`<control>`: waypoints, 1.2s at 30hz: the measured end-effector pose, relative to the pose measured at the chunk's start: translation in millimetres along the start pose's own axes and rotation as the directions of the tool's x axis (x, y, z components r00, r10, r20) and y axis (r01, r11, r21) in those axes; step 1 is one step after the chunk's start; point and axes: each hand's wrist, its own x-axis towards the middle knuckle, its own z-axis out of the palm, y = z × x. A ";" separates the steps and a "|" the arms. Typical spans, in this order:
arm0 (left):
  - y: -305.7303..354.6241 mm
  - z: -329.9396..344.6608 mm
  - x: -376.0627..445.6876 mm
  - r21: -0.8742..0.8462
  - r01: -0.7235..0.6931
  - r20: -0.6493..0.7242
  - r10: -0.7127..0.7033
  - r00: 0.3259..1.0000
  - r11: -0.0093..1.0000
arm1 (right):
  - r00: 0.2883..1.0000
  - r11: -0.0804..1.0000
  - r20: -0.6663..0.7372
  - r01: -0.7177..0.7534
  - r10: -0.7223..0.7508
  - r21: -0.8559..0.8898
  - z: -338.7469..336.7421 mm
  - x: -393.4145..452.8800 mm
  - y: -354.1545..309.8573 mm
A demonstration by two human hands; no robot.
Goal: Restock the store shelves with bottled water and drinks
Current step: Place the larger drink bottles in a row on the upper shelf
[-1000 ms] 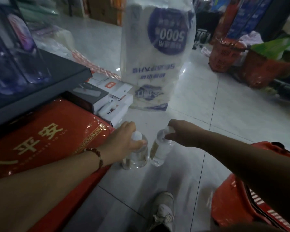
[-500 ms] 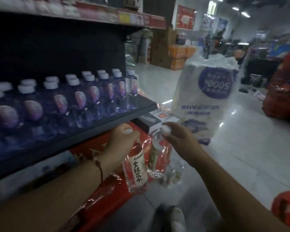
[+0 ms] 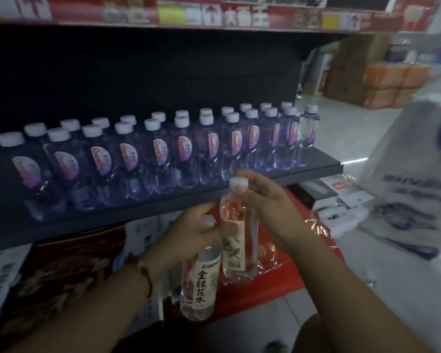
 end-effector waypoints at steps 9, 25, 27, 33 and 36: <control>-32.6 -50.5 5.7 -0.009 0.116 0.001 -0.116 0.993 0.993 | 0.978 0.978 -0.050 -0.200 0.203 0.059 54.2 37.9 20.9; -45.8 -78.6 1.6 -0.174 0.281 -0.062 -0.296 0.953 0.944 | 0.907 0.926 0.224 -0.312 0.357 -0.211 63.0 38.8 53.4; -40.5 -78.7 2.0 -0.181 0.264 -0.090 -0.283 0.955 0.947 | 0.906 0.929 0.203 -0.359 0.371 -0.093 63.1 37.0 52.9; -19.9 -92.5 4.5 -0.386 0.219 -0.190 -0.309 0.932 0.896 | 0.810 0.748 0.324 -0.580 0.488 0.323 64.3 29.4 43.7; -15.0 -101.8 5.1 -0.489 0.195 -0.217 -0.335 0.917 0.850 | 0.799 0.654 0.355 -0.601 0.485 0.459 64.9 21.8 39.9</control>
